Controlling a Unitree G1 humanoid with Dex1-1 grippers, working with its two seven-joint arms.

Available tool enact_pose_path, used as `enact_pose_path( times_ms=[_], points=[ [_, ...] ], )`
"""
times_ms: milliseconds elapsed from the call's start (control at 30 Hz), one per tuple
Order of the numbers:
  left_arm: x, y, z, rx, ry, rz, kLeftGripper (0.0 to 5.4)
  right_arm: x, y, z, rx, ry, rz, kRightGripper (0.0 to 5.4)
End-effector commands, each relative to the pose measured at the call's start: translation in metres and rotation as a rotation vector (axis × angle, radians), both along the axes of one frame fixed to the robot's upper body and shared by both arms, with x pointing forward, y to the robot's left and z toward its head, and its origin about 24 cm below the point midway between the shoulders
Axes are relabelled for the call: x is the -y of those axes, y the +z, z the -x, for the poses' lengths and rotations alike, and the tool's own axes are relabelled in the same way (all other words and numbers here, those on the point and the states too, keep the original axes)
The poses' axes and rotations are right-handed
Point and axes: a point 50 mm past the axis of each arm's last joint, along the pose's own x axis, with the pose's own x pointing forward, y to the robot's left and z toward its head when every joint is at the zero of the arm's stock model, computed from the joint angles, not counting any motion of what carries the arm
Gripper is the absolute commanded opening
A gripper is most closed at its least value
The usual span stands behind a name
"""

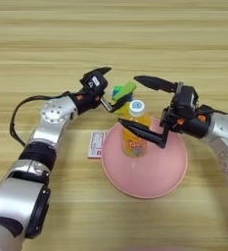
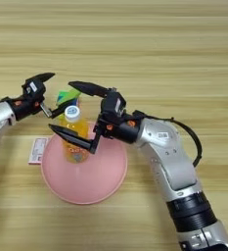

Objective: Move the objects on the table

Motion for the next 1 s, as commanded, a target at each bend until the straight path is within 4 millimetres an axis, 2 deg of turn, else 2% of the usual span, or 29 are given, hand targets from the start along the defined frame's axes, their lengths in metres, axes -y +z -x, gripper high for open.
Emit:
enact_pose_path(
  times_ms=[33, 233, 400, 667, 1000],
  points=[
    [-0.013, 0.01, 0.005, 0.049, 0.024, 0.023, 5.37, 0.0, 0.001, 0.0, 0.015, -0.003, 0.003, 5.4],
    [-0.03, 0.018, 0.018, 0.084, 0.063, 0.085, 5.37, 0.0, 0.0, 0.0, 0.009, -0.008, 0.002, 5.4],
    [-0.05, 0.007, 0.025, 0.053, 0.169, 0.169, 5.37, 0.0, -0.006, -0.008, -0.02, -0.051, 0.038, 5.4],
    [-0.058, 0.001, 0.031, 0.04, 0.217, 0.199, 5.37, 0.005, -0.028, -0.018, -0.091, -0.113, 0.139, 5.4],
    [-0.059, 0.0, 0.03, 0.038, 0.225, 0.198, 5.37, 0.01, -0.053, -0.012, -0.137, -0.052, 0.266, 5.4]
  ],
)
